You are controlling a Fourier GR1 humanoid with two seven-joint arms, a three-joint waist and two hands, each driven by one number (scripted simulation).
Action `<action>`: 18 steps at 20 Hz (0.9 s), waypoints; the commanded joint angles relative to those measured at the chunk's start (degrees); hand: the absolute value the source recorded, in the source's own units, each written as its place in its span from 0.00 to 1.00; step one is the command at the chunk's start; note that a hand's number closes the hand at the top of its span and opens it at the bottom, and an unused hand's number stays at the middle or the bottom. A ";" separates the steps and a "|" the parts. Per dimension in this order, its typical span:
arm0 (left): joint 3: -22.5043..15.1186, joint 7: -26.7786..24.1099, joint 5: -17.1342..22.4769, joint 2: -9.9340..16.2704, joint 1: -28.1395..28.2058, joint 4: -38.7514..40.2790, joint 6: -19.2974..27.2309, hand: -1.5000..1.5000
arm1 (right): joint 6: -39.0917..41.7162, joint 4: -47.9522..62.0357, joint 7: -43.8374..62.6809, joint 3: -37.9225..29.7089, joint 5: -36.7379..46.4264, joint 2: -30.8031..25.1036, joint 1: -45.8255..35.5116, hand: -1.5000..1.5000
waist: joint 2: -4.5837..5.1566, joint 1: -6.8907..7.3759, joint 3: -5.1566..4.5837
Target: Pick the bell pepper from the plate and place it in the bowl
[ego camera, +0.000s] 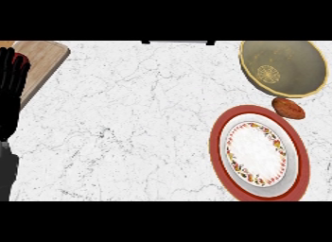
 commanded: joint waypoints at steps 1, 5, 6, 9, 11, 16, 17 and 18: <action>-0.68 -0.32 -0.33 -0.73 -0.19 -0.12 0.26 0.50 | -2.03 6.78 -7.50 -5.80 -3.01 -5.84 -2.92 1.00 | 0.03 0.96 0.07; -1.82 -0.12 -0.56 -0.97 -0.75 0.18 -0.44 0.50 | 0.74 11.78 -16.94 -8.82 -7.33 -8.61 -6.18 1.00 | -0.21 1.84 -0.04; -1.83 0.40 -0.68 -0.97 -1.12 0.17 -0.06 0.50 | 1.09 13.01 -19.53 -9.86 -8.62 -9.05 -6.70 1.00 | -0.42 1.60 0.01; -1.78 0.43 -0.60 -0.54 -1.80 0.37 -0.46 0.50 | 1.30 15.99 -24.14 -11.76 -10.90 -10.67 -9.52 1.00 | -0.49 2.63 -0.10; -2.00 -0.03 -0.68 -0.90 -1.95 0.92 -0.51 0.50 | 3.39 17.96 -26.74 -12.54 -13.02 -11.71 -10.97 1.00 | -0.49 2.66 -0.22; -2.34 0.36 -0.47 -0.76 -2.40 1.92 -1.29 0.50 | 11.99 22.23 -29.62 -12.92 -18.73 -12.50 -14.70 1.00 | -0.95 3.10 -0.51; -2.61 0.13 -1.72 -0.78 -2.93 1.70 -0.19 0.50 | 12.51 22.77 -30.04 -12.19 -18.90 -12.41 -15.06 1.00 | -0.94 3.13 -0.47; -2.99 0.76 -1.25 -1.74 -2.46 2.27 -0.14 0.50 | 14.67 22.99 -29.74 -11.88 -19.71 -13.21 -16.41 1.00 | -1.07 3.28 -0.59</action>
